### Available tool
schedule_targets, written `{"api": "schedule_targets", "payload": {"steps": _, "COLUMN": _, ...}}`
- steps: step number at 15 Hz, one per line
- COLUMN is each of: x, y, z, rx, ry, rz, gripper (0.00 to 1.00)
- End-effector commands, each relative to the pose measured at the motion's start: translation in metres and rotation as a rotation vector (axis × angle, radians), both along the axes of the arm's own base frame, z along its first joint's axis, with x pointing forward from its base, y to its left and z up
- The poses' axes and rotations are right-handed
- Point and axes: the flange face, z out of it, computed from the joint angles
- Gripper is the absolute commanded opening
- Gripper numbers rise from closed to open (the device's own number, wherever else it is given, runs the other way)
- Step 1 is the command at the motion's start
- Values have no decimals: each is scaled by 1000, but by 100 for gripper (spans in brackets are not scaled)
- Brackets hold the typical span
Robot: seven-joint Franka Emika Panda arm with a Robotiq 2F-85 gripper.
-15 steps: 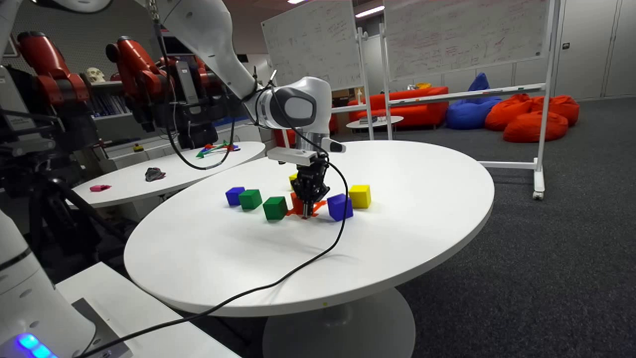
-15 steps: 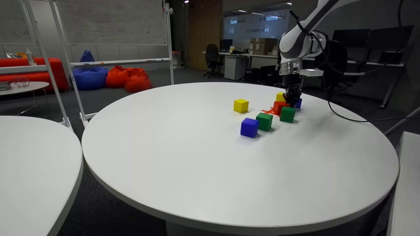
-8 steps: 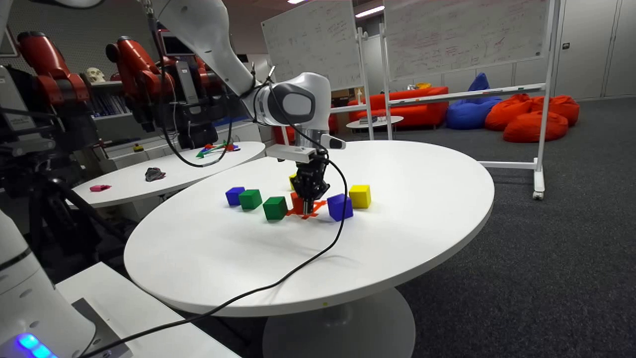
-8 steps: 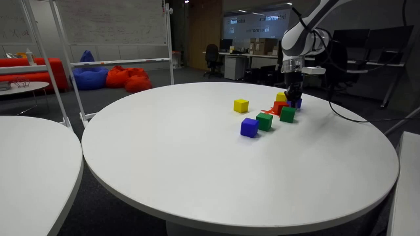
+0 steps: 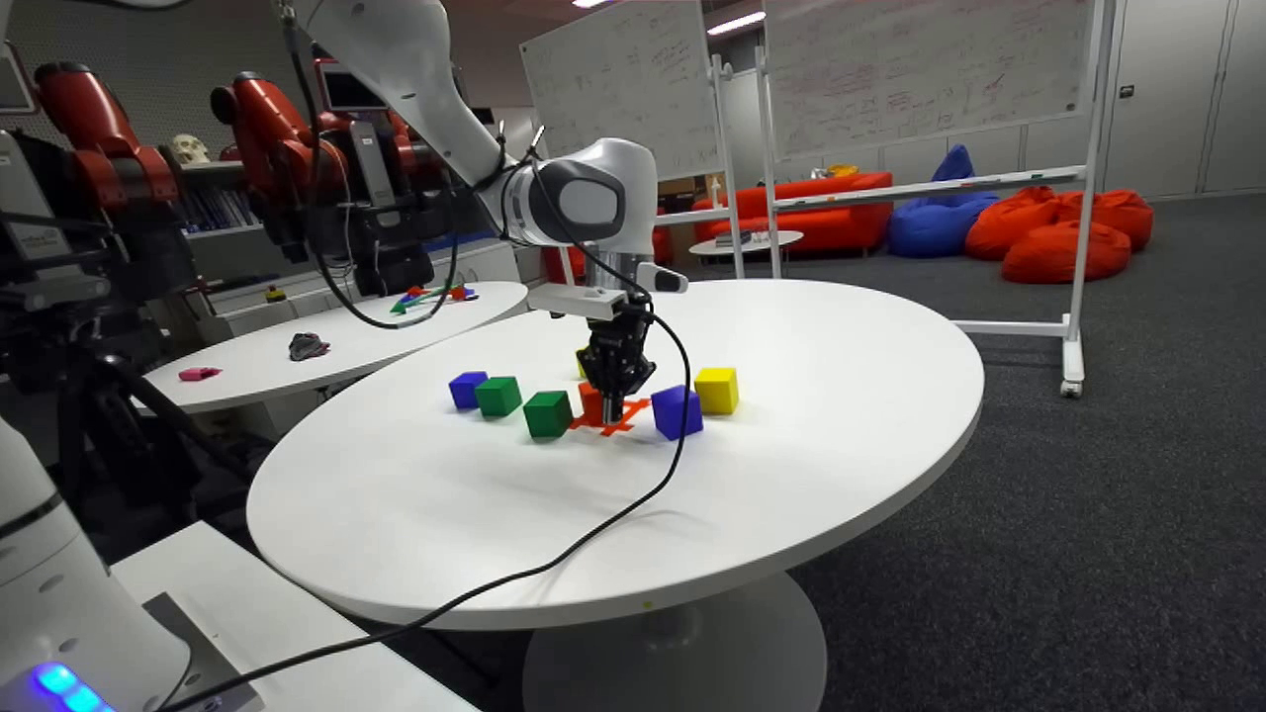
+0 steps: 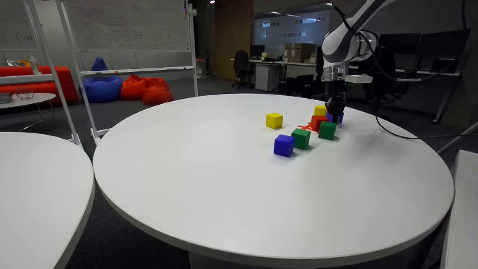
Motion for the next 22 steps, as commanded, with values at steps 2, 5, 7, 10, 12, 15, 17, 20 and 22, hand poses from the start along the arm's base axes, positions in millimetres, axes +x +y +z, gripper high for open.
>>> {"api": "schedule_targets", "payload": {"steps": 2, "x": 0, "y": 0, "z": 0, "rx": 0, "ry": 1, "rz": 1, "gripper": 1}}
{"api": "schedule_targets", "payload": {"steps": 5, "x": 0, "y": 0, "z": 0, "rx": 0, "ry": 1, "rz": 1, "gripper": 1}}
{"api": "schedule_targets", "payload": {"steps": 7, "x": 0, "y": 0, "z": 0, "rx": 0, "ry": 1, "rz": 1, "gripper": 1}}
{"api": "schedule_targets", "payload": {"steps": 10, "x": 0, "y": 0, "z": 0, "rx": 0, "ry": 1, "rz": 1, "gripper": 1}}
{"api": "schedule_targets", "payload": {"steps": 12, "x": 1, "y": 1, "z": 0, "rx": -1, "ry": 1, "rz": 3, "gripper": 0}}
{"api": "schedule_targets", "payload": {"steps": 15, "x": 5, "y": 10, "z": -3, "rx": -6, "ry": 7, "rz": 16, "gripper": 0}}
{"api": "schedule_targets", "payload": {"steps": 17, "x": 8, "y": 19, "z": -5, "rx": -11, "ry": 14, "rz": 31, "gripper": 0}}
{"api": "schedule_targets", "payload": {"steps": 20, "x": 11, "y": 31, "z": -8, "rx": -10, "ry": 20, "rz": 51, "gripper": 0}}
{"api": "schedule_targets", "payload": {"steps": 22, "x": 10, "y": 30, "z": -8, "rx": 8, "ry": 12, "rz": 51, "gripper": 1}}
